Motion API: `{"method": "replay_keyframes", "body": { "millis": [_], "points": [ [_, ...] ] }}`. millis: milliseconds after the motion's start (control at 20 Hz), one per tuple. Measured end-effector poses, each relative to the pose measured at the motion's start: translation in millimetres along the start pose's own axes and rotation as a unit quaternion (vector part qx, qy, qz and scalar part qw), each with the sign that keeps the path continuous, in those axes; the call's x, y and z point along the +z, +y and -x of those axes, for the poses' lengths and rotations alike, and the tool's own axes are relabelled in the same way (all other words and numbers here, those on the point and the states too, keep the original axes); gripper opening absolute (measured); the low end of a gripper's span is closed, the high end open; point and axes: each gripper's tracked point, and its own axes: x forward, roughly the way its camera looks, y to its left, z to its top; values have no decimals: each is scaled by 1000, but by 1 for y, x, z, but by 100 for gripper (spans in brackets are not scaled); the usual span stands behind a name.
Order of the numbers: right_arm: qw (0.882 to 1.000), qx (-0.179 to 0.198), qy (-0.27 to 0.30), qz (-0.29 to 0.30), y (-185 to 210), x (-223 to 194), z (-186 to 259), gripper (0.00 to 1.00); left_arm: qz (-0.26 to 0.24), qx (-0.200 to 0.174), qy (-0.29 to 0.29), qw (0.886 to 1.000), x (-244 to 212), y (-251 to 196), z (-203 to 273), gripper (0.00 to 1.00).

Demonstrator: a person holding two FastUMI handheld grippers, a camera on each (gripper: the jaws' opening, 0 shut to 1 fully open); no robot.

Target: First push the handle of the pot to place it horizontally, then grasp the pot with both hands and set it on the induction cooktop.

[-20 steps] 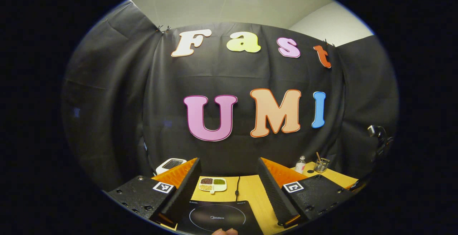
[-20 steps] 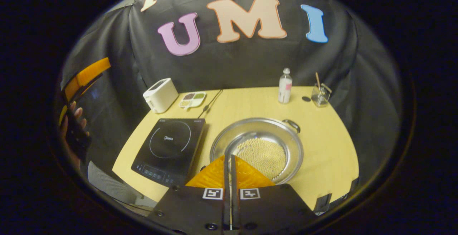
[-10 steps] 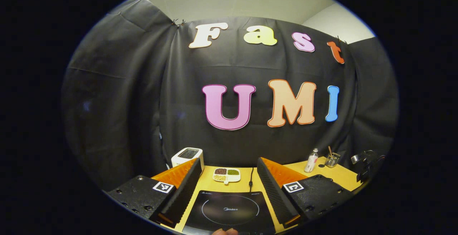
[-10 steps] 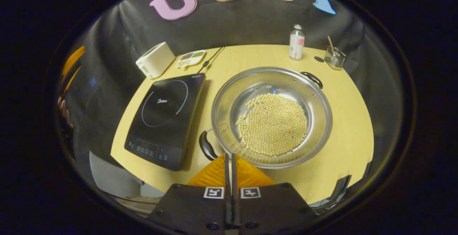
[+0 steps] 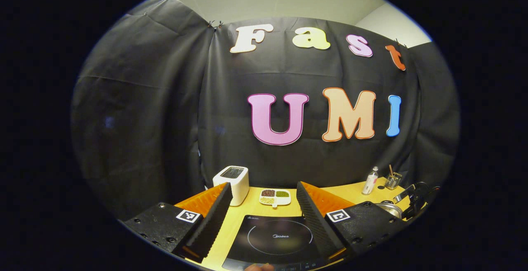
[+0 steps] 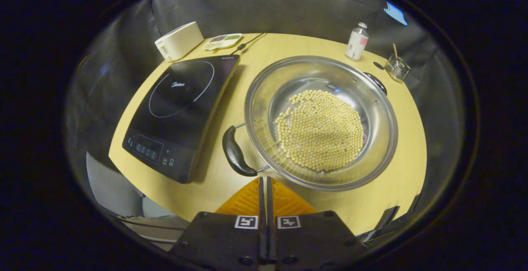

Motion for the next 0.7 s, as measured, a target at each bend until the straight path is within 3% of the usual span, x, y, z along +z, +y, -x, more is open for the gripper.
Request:
{"method": "replay_keyframes", "body": {
  "millis": [700],
  "points": [
    [1000,8,-12,-6,28,26,-24,3,-23,36,9,999,-2,31,15,95]
  ]
}}
